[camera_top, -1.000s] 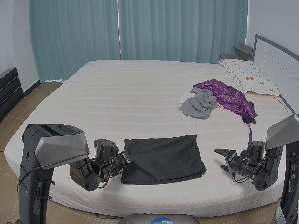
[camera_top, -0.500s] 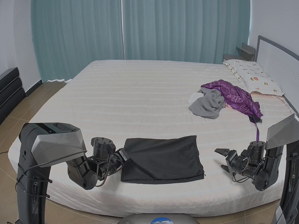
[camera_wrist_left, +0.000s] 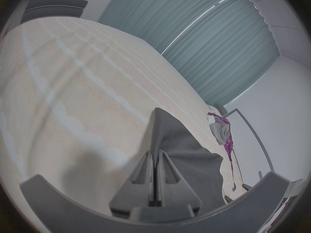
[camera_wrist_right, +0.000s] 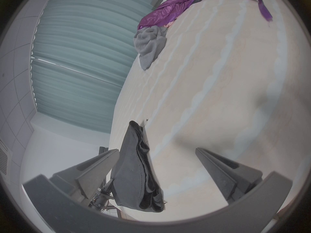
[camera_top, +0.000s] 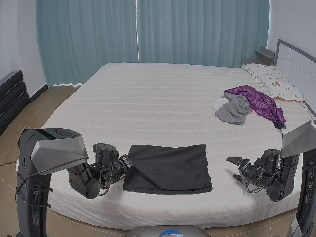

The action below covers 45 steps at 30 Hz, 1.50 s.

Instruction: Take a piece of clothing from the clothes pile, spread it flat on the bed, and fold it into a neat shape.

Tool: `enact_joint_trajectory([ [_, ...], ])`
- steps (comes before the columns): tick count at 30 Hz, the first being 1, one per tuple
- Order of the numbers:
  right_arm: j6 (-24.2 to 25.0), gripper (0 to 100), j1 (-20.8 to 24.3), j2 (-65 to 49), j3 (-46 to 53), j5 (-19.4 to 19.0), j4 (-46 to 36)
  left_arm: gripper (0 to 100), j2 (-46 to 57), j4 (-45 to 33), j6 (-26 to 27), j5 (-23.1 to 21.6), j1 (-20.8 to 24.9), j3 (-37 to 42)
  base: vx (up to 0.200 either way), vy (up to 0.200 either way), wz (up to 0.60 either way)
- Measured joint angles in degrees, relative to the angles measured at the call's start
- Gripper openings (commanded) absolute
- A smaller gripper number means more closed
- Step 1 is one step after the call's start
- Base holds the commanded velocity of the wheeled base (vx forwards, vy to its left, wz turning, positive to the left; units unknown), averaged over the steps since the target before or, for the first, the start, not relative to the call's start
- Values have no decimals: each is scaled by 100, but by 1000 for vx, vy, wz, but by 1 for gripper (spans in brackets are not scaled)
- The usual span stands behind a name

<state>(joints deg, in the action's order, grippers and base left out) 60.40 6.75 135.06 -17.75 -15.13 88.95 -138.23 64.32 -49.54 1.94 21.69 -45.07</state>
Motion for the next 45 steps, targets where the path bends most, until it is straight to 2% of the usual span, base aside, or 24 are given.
enact_joint_trajectory([
  [19, 2, 100, -1, -5, 0, -6, 2, 0, 11, 2, 0, 6, -74, 52, 0, 200, 0],
  [32, 16, 100, -9, -9, -11, -6, 6, 0, 17, 0, -7, 13, -33, 111, 0, 0, 0],
  [33, 16, 100, -9, -9, -9, -9, 0, 100, 17, -2, -10, 13, -24, 122, 0, 0, 0],
  [45, 30, 100, -9, -13, -2, -11, 2, 100, 38, 27, -132, 29, 30, 249, 0, 0, 0],
])
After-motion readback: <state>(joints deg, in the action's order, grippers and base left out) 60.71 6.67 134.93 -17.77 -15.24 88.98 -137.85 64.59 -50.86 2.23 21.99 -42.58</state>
